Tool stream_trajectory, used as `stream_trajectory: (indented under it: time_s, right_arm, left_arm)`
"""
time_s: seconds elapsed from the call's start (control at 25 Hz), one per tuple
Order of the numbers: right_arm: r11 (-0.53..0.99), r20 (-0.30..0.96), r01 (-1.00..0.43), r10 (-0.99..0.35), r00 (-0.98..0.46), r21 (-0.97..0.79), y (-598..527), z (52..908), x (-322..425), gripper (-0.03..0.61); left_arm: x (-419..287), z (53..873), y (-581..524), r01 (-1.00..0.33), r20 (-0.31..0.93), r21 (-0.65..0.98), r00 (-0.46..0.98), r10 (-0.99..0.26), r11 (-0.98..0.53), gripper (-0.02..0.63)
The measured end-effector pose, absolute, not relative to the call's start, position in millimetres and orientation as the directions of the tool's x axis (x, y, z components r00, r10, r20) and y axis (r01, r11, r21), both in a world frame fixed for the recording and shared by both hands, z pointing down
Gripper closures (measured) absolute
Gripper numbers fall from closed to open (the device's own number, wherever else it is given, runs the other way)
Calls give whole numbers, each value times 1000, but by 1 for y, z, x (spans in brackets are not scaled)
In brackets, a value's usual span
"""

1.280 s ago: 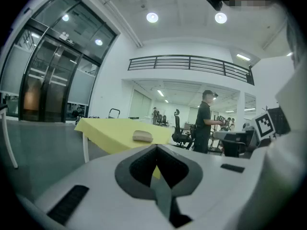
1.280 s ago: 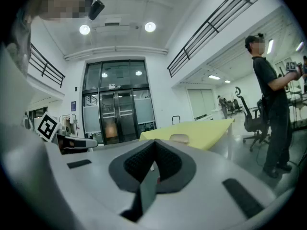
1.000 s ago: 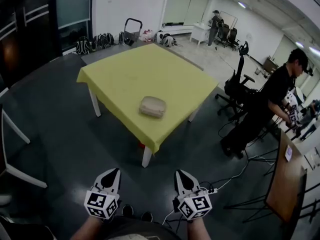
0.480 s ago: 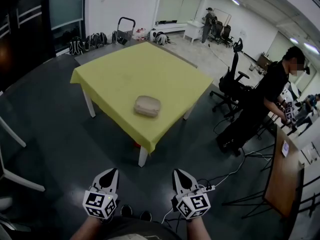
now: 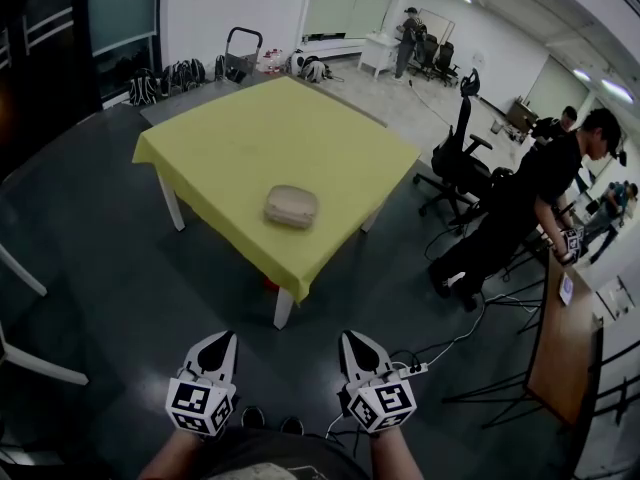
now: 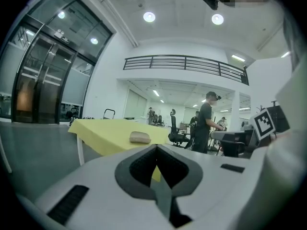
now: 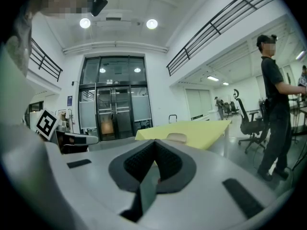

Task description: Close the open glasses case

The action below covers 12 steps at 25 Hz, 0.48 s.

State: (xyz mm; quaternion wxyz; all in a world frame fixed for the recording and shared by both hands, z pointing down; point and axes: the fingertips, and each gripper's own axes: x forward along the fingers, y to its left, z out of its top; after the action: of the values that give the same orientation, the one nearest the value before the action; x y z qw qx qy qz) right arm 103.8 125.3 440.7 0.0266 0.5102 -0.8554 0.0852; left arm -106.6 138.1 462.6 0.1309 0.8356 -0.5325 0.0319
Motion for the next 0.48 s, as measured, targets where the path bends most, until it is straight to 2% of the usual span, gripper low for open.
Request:
stream_trajectory:
  time_s: [0.48]
  right_arm:
    - [366,161,-923,-910,-381,-115,120,452,94,589]
  left_arm:
    - [-129,479,120,-873,206,207,481,-852,-442,604]
